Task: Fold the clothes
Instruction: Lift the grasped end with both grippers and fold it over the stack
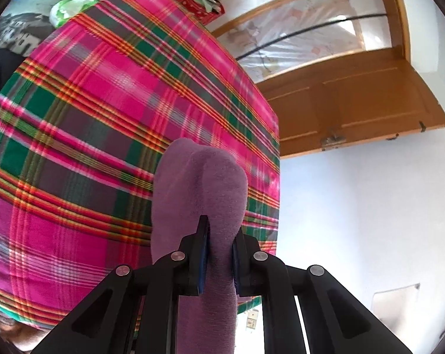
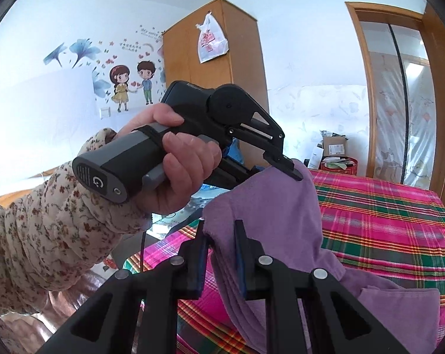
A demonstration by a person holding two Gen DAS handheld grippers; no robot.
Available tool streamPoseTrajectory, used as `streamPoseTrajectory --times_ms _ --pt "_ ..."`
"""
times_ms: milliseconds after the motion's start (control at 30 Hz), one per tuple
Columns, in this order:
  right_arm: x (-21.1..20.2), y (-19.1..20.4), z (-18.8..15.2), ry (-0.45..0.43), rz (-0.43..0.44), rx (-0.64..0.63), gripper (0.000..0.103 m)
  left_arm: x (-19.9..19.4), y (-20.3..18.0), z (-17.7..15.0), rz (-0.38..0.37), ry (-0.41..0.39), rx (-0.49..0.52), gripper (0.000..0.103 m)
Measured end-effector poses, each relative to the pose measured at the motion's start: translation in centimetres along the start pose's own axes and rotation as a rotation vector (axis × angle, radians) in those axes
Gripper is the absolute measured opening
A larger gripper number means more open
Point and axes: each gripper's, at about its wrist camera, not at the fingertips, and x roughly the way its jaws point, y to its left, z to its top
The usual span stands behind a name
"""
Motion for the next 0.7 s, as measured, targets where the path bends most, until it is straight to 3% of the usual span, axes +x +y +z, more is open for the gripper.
streamPoseTrajectory --times_ms 300,700 --pt "-2.5 -3.6 0.7 -0.004 0.016 0.098 0.017 2.1 -3.0 -0.4 0.01 0.022 0.024 0.014" --pt "-5.6 -6.7 1.0 -0.013 -0.028 0.172 0.016 5.2 -7.4 -1.2 0.012 0.069 0.089 0.014"
